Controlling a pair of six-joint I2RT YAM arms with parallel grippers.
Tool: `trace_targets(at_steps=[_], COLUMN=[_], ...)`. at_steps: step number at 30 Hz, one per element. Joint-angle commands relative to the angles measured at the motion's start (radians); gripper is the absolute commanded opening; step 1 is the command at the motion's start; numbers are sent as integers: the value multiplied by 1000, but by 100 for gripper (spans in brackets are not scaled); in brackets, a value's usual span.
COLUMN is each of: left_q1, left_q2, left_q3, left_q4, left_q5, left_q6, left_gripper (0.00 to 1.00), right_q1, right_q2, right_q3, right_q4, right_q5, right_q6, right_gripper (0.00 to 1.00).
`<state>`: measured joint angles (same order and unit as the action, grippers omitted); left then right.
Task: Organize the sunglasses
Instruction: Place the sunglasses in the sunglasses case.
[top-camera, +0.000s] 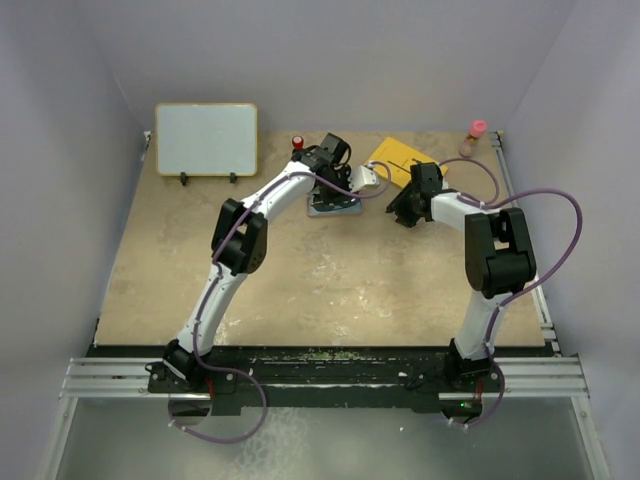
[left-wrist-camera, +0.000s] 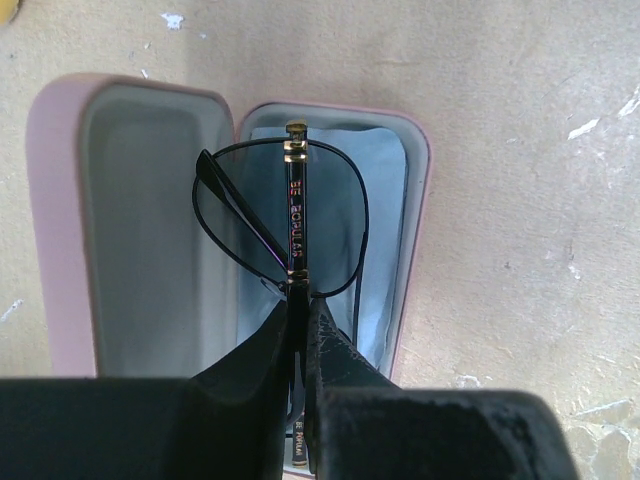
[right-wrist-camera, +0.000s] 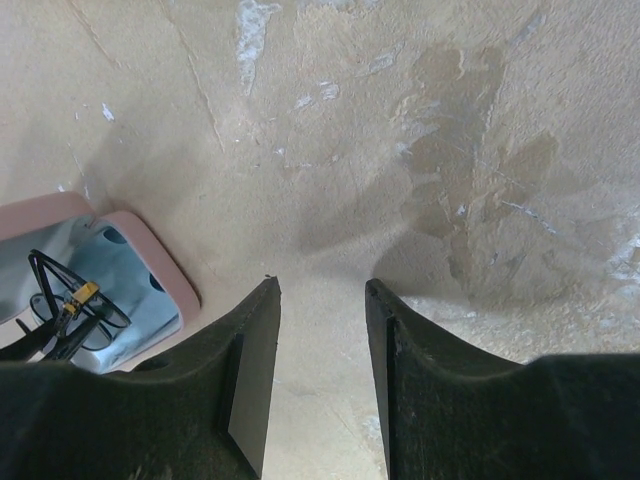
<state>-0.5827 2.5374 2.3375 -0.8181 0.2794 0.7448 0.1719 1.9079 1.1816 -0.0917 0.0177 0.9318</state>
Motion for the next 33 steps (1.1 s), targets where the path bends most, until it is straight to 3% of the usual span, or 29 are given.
trace_targets(at_steps=[1,19,33], left_q1=[9,1,-35], left_q2=[7,-3,-33], left_q3=[41,10,-37], left_q4=[-9,-49,-30], left_q5=[-4,-6,-27], left_q6=[10,62,108], left_gripper=[4,4,10], right_q1=[3,3,3], right_q2=[-38,-30,-47], right_q3=[-9,-10,-25], right_q4=[9,24,33], right_q5=[-18,-48,-51], right_q6=[-1,5,9], right_gripper=[44,45,48])
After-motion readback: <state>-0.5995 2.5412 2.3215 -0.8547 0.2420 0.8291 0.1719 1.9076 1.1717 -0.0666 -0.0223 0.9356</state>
